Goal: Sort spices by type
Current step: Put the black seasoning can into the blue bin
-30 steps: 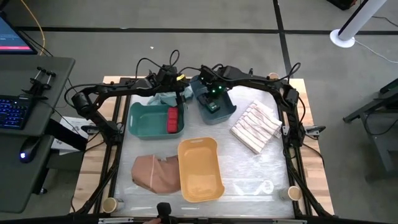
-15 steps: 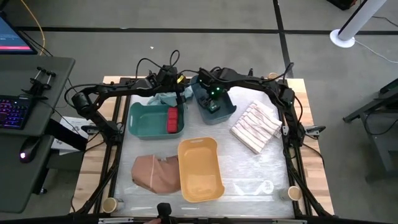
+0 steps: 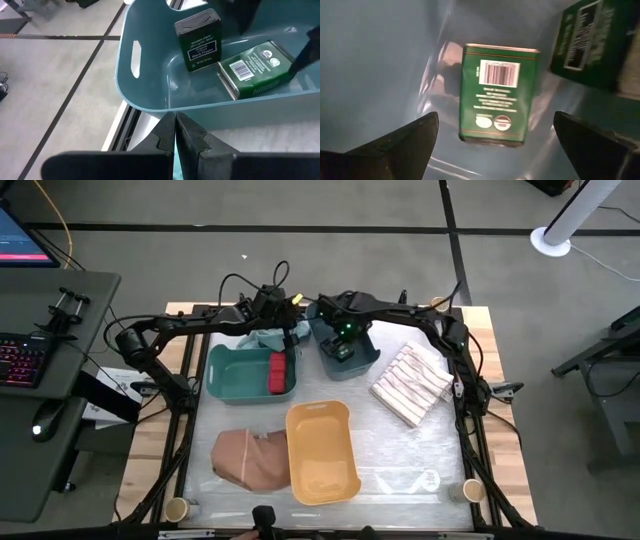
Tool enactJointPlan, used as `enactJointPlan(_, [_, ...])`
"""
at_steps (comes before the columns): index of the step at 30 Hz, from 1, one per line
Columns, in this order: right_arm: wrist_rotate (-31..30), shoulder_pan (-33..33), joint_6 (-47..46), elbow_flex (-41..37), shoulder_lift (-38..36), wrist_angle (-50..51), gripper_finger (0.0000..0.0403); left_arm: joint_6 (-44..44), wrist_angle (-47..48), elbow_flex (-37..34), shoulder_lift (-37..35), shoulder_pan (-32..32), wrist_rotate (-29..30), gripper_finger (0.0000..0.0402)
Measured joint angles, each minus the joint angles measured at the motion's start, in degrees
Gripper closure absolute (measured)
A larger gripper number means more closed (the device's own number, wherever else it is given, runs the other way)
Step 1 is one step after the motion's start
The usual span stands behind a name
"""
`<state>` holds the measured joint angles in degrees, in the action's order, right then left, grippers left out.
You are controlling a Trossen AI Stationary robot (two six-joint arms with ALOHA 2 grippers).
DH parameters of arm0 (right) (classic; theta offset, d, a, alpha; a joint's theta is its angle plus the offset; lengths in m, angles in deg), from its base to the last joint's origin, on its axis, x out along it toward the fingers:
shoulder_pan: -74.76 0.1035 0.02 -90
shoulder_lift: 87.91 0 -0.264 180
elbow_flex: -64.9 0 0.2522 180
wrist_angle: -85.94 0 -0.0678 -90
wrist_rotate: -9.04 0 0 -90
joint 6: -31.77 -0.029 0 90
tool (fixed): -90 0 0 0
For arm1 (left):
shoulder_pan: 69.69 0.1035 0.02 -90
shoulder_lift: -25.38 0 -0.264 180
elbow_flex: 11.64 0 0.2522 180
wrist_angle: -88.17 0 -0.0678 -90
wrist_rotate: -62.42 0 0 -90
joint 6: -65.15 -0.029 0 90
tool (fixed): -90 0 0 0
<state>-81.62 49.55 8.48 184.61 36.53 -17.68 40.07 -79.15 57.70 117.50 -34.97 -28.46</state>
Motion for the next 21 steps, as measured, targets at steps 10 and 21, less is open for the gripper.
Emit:
enactJointPlan(10, [1.7,-0.8,-2.0,0.0,3.7,-0.8,0.0013,-0.1,0.2,0.0,0.0,0.0,0.1,0.0401])
enactJointPlan(21, [-0.9,-0.5,-2.9,0.0,4.1,-0.9,0.0013,-0.1,-0.1,0.0,0.0,0.0,0.0,0.0401])
